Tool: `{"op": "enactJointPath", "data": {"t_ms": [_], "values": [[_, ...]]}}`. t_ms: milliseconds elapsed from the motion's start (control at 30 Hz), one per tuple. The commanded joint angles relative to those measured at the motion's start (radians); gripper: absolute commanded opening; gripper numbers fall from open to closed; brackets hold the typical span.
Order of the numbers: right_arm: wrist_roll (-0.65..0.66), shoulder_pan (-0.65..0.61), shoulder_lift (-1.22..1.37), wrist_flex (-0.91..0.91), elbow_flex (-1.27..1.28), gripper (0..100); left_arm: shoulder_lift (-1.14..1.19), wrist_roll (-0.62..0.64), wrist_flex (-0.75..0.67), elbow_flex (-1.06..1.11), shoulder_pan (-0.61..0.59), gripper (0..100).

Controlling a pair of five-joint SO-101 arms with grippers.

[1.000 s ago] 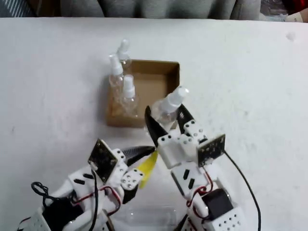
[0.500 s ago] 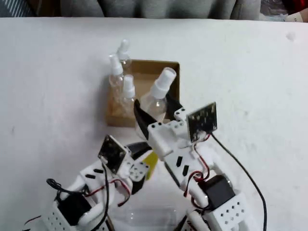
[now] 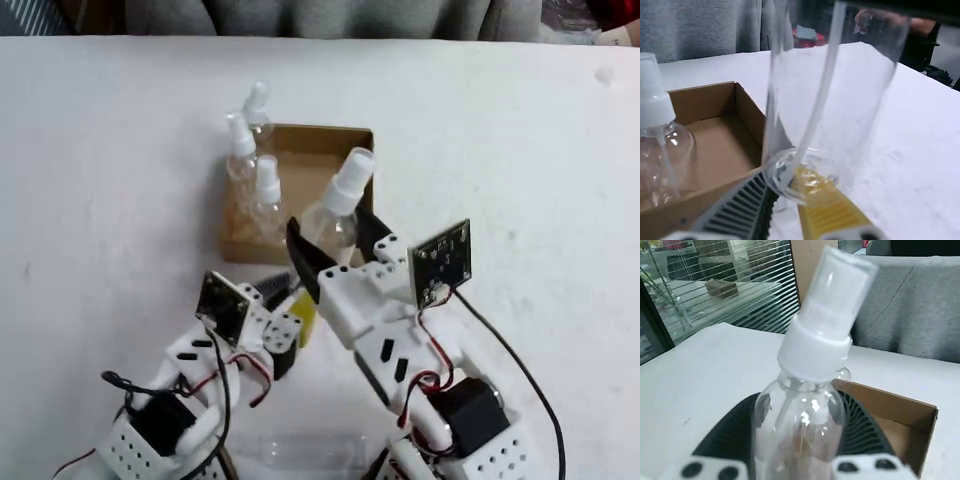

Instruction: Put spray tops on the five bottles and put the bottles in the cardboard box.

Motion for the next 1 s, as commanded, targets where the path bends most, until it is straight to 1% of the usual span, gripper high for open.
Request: {"op": "enactJointPath", "data": {"t_ms": [0, 100, 200, 333, 400, 467, 567, 733, 867, 967], "values": [[0.0, 0.016, 0.021, -0.156, 0.003, 1.5, -0.019, 0.009, -0.046, -0.021, 0.008, 2], [0.002, 0.024, 0.081, -0.351, 0.06, 1.5, -0.019, 0.009, -0.044, -0.021, 0.028, 2], [0.002, 0.018, 0.189, -0.509, 0.095, 1.5, -0.019, 0.009, -0.044, -0.021, 0.024, 2], [-0.006, 0.018, 0.375, -0.661, 0.097, 1.5, -0.019, 0.009, -0.044, -0.02, 0.022, 2], [-0.006, 0.016, 0.452, -0.687, 0.097, 1.5, -0.019, 0.009, -0.044, -0.02, 0.021, 2], [-0.006, 0.015, 0.493, -0.668, 0.097, 1.5, -0.019, 0.009, -0.046, -0.02, 0.019, 2], [-0.006, 0.018, 0.475, -0.588, 0.097, 1.5, -0.019, 0.009, -0.049, -0.018, 0.01, 2], [-0.003, 0.01, 0.318, -0.384, 0.097, 1.5, -0.019, 0.009, -0.054, -0.018, -0.016, 2], [0.002, -0.036, 0.171, -0.206, 0.097, 1.5, -0.019, 0.009, -0.055, -0.018, -0.021, 2], [0.005, -0.051, 0.096, -0.151, 0.103, 1.5, -0.019, 0.009, -0.054, -0.018, -0.019, 2]]}}
